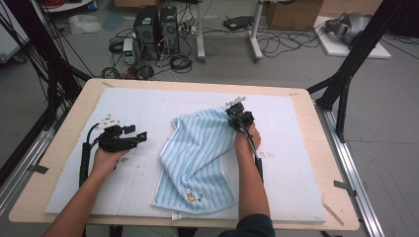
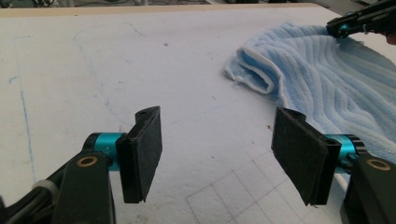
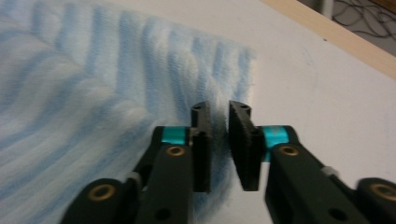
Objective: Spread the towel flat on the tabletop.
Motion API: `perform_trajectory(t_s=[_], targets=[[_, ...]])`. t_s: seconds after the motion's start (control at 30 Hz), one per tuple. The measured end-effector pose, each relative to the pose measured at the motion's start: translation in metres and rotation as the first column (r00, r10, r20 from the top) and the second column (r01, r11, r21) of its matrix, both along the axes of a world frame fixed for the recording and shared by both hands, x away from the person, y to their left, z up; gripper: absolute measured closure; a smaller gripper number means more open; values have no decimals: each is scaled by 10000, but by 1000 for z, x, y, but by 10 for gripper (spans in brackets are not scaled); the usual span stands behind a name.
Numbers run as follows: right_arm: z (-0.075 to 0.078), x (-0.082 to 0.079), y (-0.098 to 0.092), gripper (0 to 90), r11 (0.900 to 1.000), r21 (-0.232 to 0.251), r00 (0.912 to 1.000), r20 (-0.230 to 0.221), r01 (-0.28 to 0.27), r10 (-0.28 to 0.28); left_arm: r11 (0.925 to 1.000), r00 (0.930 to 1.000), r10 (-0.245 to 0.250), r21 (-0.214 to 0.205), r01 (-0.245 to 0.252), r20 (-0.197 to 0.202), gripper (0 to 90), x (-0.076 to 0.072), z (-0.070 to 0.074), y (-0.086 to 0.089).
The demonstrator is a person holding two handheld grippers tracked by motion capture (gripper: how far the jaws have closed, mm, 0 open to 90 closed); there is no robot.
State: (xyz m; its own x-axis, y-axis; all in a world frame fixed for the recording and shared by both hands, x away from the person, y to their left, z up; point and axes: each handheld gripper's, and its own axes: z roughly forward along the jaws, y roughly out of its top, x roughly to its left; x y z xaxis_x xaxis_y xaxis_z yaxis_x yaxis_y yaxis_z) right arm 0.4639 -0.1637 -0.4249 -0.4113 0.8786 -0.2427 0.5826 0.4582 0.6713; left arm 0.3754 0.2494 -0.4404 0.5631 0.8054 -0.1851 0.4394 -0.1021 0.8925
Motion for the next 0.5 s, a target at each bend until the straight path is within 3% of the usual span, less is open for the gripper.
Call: perform_trajectory(t_s=[0.07,0.1,0.13,0.2,0.33,0.5], targets=[[1,-6,-4,679,9992,395,9998,215,-51,42,10000,10000,-4,-36,4,-11,340,0,0,-1],[3,-13,-10,629,9954,954,9990,444,-33,-9,10000,10000,-10,-53,9,-26,342,0,-1,-1],[4,-17,-14,599,9935,1139,9988,485,-55,0,10000,10000,-25,-50,25,-37,343,1,-1,-1],[4,-20,-16,573,9919,1265,9987,501,-107,44,10000,9999,-32,-80,31,-99,344,1,-2,-3],[5,-42,-31,505,9828,1765,9977,482,-548,470,9998,9997,-153,-96,151,-174,355,1,-3,-9],[-1,-69,-48,513,9708,2225,9958,370,-897,836,9988,9986,-385,-307,374,-361,397,6,-3,-22]])
